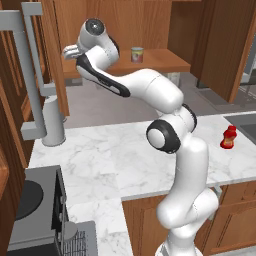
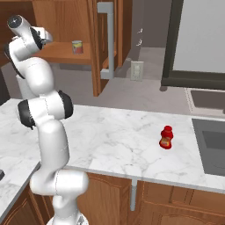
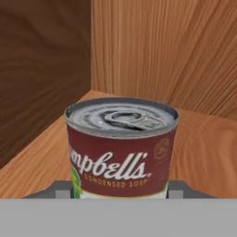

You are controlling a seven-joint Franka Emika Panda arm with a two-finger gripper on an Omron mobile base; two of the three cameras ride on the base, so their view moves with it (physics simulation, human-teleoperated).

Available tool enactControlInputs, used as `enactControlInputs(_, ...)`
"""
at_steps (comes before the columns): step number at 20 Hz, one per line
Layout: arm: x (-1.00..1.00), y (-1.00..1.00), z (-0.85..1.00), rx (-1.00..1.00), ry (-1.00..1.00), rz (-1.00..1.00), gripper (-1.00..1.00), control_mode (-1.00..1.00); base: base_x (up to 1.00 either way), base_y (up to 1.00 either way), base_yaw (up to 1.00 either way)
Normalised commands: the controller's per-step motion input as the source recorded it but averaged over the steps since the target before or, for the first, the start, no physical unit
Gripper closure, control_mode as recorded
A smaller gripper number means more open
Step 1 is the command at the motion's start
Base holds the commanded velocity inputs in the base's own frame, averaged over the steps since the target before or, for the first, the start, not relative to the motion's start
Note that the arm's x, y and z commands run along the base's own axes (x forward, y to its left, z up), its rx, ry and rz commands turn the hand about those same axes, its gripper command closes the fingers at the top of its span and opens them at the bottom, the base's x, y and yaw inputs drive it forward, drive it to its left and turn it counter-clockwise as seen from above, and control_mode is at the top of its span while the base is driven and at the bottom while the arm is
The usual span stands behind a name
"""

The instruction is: Restock the canned food cabinet by taking the new fresh canned food from the counter and placing it in the cabinet. Then, take the old canned food from the cabinet and place it on the counter.

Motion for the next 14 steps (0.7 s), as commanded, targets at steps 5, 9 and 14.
enactControlInputs(5,-0.06,0.0,0.0,0.0,0.0,0.0,1.0,-1.0,0.0,0.0,0.0)
enactControlInputs(9,-0.74,-0.03,-0.05,0.0,-0.01,0.0,1.0,-1.0,0.0,0.0,0.0)
enactControlInputs(14,-1.0,-0.15,0.02,0.02,-0.22,0.0,1.0,-1.0,0.0,0.0,0.0)
